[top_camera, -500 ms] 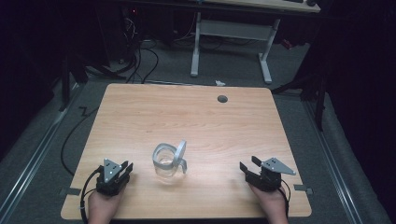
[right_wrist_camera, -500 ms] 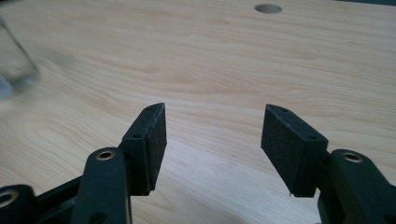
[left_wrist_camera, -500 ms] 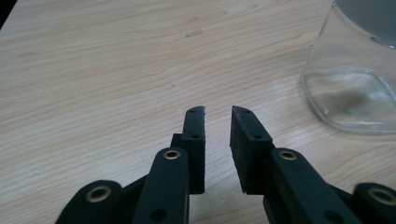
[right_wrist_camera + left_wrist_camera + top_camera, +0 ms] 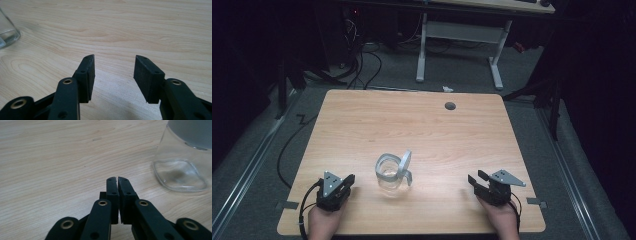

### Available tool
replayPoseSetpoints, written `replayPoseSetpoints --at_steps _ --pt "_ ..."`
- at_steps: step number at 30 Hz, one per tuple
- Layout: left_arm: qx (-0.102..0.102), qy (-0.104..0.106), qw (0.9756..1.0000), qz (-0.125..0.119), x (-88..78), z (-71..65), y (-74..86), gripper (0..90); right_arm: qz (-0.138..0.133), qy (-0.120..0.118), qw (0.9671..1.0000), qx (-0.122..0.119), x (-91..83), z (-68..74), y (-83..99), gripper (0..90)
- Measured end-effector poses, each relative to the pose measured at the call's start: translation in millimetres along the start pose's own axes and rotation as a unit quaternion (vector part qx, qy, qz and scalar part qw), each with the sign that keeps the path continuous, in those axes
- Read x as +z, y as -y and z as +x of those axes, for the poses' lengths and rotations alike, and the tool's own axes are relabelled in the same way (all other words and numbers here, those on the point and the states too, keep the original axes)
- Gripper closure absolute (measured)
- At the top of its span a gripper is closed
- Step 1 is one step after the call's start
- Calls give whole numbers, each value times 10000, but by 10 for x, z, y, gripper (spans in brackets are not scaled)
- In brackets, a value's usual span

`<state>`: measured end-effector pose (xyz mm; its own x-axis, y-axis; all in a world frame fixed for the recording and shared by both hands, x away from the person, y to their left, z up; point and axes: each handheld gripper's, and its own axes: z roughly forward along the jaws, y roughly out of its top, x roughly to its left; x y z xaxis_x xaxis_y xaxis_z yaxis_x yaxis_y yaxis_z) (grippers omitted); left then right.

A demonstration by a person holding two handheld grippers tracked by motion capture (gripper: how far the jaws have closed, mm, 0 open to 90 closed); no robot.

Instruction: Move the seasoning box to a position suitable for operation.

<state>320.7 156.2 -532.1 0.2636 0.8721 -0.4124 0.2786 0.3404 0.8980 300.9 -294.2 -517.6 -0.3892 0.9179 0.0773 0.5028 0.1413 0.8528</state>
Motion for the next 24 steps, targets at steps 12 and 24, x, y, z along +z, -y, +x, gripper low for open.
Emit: replayPoseSetpoints --at_steps 12,24 --pt "-29 134 9999 45 272 -237 23 900 160 -326 9990 -254 15 73 10 900" --pt "17 315 9994 105 376 -481 69 900 313 -334 9986 -273 83 131 30 900"
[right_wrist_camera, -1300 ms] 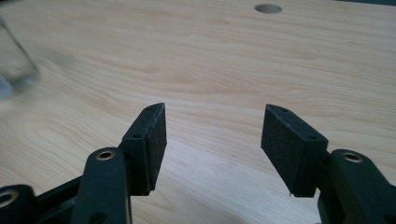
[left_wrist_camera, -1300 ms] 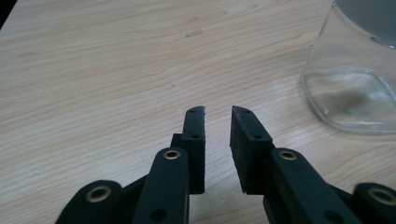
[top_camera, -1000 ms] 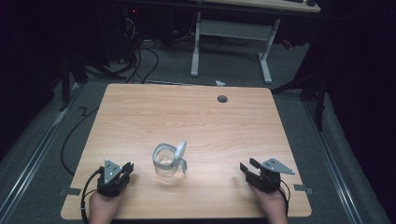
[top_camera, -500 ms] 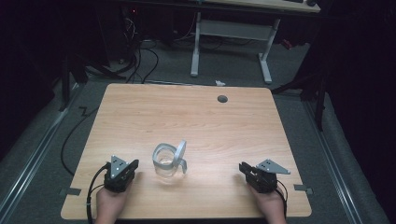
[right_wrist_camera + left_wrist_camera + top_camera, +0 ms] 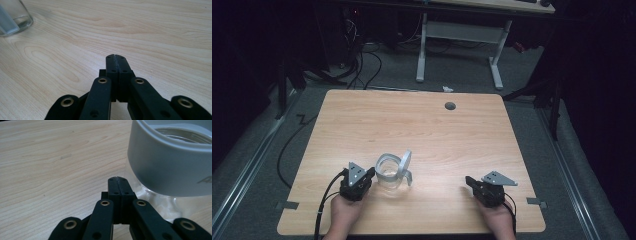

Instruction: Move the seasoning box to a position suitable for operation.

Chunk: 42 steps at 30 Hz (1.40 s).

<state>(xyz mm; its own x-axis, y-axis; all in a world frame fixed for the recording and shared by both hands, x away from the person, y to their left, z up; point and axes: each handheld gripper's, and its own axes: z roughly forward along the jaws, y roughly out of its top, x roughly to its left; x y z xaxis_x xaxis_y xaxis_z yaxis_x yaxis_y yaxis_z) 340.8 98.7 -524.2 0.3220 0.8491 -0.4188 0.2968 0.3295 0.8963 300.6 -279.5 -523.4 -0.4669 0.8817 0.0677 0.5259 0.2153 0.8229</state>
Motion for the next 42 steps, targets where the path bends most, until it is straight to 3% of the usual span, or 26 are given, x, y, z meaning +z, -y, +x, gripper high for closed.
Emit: replayPoseSetpoints --at_steps 14,24,42 --pt "-36 9 10000 -13 -100 -64 44 900 -103 82 9999 53 -55 -32 -3 900" --pt "-49 135 9999 42 -206 -196 103 900 -93 272 9995 129 -26 -32 4 900" --pt "-212 611 9974 305 -306 -548 269 900 -60 253 9996 111 -6 -21 16 900"
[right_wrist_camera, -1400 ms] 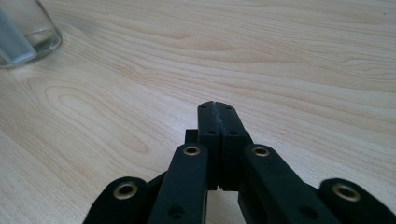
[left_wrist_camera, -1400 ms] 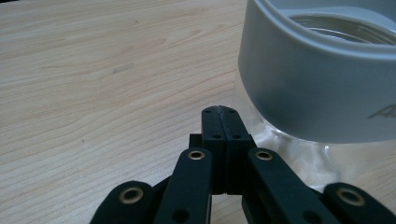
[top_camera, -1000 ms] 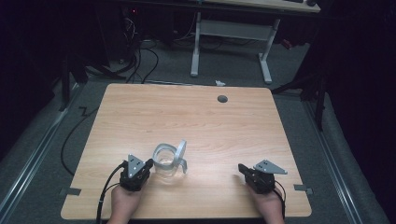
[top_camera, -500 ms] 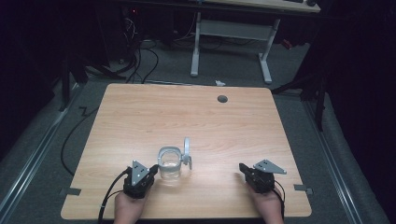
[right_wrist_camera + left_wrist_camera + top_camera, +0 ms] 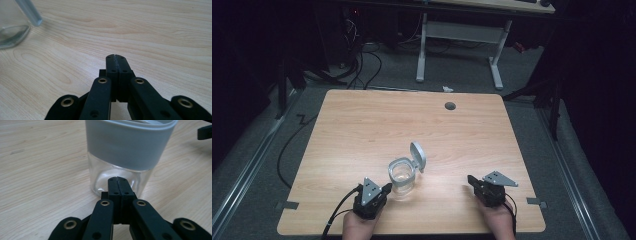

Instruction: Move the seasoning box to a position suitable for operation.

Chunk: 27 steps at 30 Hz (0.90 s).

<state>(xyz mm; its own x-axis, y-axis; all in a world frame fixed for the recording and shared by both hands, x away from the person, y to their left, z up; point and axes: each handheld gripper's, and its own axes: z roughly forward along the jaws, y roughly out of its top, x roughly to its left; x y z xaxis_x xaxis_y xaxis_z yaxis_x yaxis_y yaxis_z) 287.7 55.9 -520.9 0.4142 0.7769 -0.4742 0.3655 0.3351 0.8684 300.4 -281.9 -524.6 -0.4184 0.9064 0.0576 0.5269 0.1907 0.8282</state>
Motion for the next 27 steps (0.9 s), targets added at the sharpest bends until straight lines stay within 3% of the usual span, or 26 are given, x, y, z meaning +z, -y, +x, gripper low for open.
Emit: replayPoseSetpoints --at_steps 7,15,19,22,23,24,27 --pt "35 226 9997 105 62 -170 63 900 -27 -43 10000 -24 -14 -16 6 900" --pt "73 325 9993 185 104 -230 115 900 -13 -54 10000 -31 -8 -20 14 900" --pt "58 188 9997 110 65 -120 79 900 -6 -43 10000 -13 -13 -21 18 900" --pt "-25 -25 10000 -34 47 41 -31 900 -8 -40 10000 -22 -17 -21 18 900" --pt "-7 -125 9999 -110 74 130 -108 900 -17 -41 10000 -26 -22 -17 14 900" --pt "-7 -125 9999 -110 74 130 -108 900 -17 -41 10000 -26 -22 -17 14 900" --pt "-75 -347 9991 -213 252 311 -252 900 -50 -54 10000 -46 -30 -2 2 900"
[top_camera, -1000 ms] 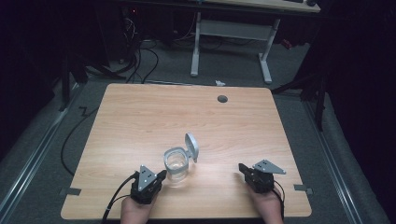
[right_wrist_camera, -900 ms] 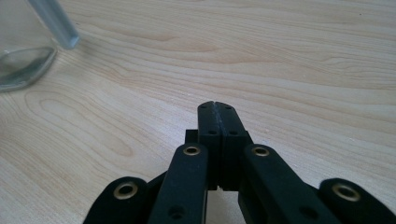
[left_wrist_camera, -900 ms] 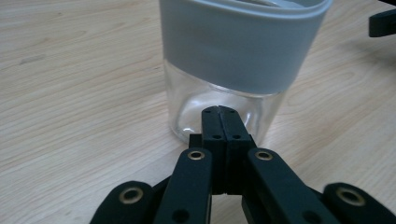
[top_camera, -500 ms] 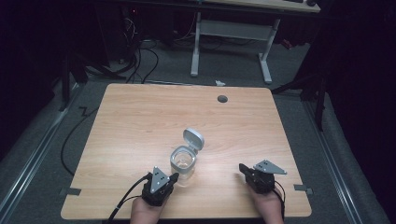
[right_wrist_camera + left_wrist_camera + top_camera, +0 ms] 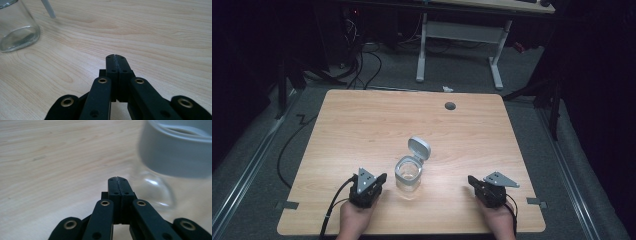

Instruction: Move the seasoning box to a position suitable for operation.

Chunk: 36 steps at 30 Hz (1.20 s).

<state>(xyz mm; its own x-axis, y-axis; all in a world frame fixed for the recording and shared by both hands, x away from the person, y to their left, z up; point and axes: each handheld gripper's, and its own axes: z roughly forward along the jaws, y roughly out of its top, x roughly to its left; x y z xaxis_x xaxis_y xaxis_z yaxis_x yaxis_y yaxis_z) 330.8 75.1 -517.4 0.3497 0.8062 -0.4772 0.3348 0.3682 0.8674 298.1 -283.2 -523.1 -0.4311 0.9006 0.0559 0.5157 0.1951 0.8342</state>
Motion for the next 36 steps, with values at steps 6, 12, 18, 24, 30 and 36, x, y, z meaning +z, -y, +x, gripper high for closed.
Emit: replayPoseSetpoints --at_steps 6,12,18,24,30,36 --pt "-62 16 10000 30 214 -10 -21 900 -20 0 10000 34 -15 -9 -4 900" --pt "-51 130 9998 112 227 -85 44 900 -12 16 10000 42 -11 -27 7 900" --pt "-15 240 9996 177 172 -166 117 900 2 40 10000 50 -8 -22 7 900" --pt "-20 280 9994 198 116 -199 172 900 10 63 10000 39 -12 -19 10 900" --pt "23 307 9993 234 45 -265 218 900 38 123 9999 62 -8 -25 11 900" --pt "13 362 9990 266 0 -329 263 900 62 207 9997 79 -2 -23 5 900"
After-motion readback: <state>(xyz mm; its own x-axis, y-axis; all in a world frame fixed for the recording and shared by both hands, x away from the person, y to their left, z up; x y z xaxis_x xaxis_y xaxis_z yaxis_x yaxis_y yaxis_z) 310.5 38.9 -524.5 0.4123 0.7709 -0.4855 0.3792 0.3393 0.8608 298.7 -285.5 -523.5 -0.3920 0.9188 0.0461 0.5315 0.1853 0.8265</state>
